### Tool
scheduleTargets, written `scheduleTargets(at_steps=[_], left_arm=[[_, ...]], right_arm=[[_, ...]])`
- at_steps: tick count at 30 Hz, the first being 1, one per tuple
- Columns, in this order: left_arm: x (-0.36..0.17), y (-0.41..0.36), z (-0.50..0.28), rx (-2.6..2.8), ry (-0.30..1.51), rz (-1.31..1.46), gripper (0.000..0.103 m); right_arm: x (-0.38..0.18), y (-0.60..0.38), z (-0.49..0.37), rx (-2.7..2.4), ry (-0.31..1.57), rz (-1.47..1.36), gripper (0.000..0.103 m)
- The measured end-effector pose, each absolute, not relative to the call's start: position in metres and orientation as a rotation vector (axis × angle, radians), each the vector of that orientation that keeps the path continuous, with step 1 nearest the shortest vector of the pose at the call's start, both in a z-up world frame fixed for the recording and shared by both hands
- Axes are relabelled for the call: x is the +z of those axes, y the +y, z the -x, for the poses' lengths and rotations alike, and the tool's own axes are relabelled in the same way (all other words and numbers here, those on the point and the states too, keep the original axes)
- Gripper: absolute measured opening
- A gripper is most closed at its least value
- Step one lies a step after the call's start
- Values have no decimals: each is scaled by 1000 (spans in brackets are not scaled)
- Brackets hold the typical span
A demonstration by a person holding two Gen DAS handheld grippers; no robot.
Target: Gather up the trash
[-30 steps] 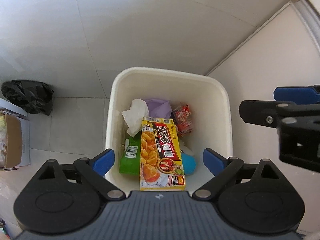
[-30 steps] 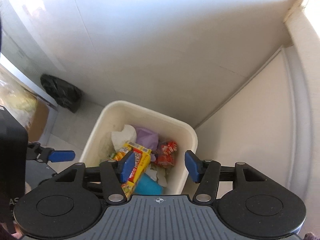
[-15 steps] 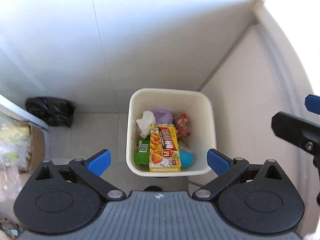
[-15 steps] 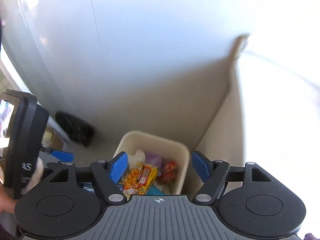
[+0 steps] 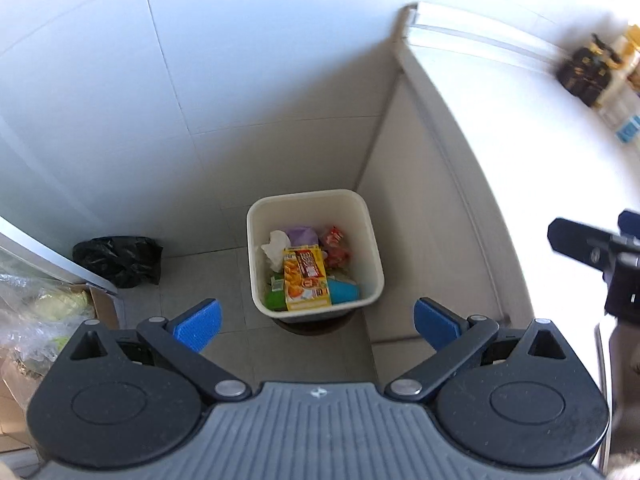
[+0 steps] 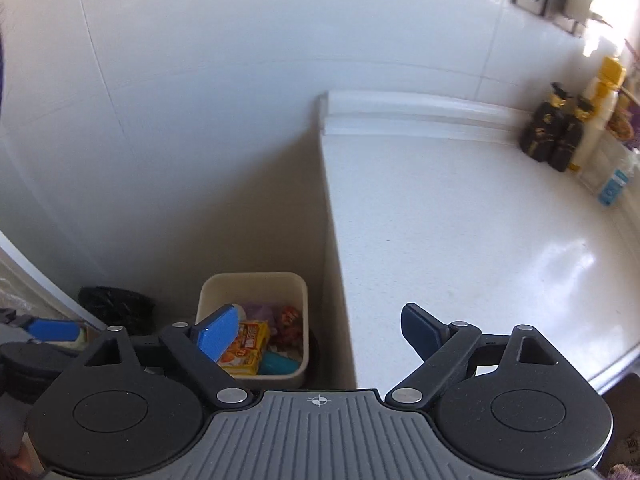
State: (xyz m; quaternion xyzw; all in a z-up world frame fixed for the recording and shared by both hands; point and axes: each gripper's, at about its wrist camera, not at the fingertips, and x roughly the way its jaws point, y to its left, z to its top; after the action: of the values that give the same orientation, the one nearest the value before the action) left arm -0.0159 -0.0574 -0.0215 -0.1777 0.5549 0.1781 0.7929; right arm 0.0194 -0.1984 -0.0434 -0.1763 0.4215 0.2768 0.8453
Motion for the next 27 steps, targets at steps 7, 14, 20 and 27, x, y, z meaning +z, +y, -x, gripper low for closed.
scheduleTargets(at_steps=[7,14,20,27], left_arm=[[-2,-73,36,402,1223,387,103],[13,-95,46,454,1230,389,103],[20,-116,51,468,1223,390,103],[31,-134,45,448,1193,359,103]], right_arm=[[-13,-217,6,489,846,409,95],[3,-237,19,519,859,430,96],[4,-249,25,537,862,454,97],[8,-264,29,545,857,458,97]])
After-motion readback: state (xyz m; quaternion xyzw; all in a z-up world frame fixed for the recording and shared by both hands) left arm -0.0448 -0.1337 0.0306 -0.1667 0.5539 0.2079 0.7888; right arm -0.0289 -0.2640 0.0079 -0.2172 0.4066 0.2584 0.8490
